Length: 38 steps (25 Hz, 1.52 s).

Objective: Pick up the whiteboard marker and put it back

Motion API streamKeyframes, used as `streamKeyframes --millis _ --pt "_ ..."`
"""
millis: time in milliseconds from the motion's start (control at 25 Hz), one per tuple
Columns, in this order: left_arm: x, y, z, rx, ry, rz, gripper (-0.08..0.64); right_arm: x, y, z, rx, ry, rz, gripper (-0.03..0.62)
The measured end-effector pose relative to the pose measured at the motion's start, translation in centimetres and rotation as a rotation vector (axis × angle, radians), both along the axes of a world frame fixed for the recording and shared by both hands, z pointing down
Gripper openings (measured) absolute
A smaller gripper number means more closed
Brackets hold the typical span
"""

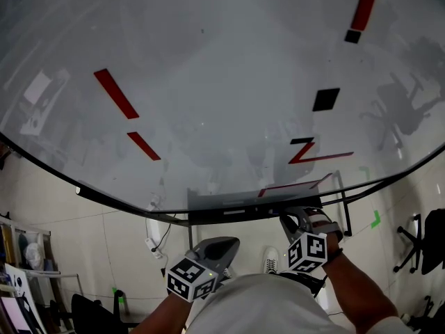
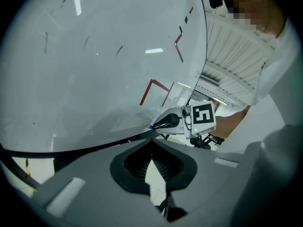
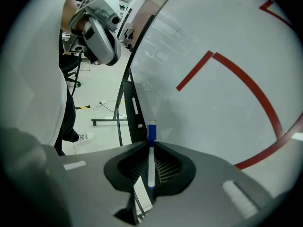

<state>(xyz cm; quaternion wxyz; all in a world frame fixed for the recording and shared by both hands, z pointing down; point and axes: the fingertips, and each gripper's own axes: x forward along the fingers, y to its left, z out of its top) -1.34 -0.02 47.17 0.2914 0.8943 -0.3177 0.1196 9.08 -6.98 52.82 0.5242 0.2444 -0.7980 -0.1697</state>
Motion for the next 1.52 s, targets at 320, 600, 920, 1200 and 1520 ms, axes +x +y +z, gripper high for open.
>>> streamKeyframes --millis 320,600,920,1200,1520 --pt "0.3 -0.2 0.0 0.002 0.0 0.007 0.017 0.0 0.5 -2.1 -0.02 -0.123 0.066 0.034" --pt "0.6 -0.4 0.0 0.004 0.008 0.011 0.017 0.1 1.3 -3.4 -0.052 -0.223 0.11 0.034" --pt "0.7 -0.6 -0.5 -0.009 0.041 0.003 0.017 -0.3 2.3 -5.3 -0.176 -0.491 0.188 0.034" --pt "0.4 -0.8 -1.2 0.012 0.05 -0.004 0.017 -0.9 3.0 -6.7 -0.209 -0.627 0.195 0.034" --pt "0.4 -0.5 -1.8 0.02 0.093 -0.007 0.017 -0.5 3.4 -8.1 -0.36 -0.905 0.289 0.034"
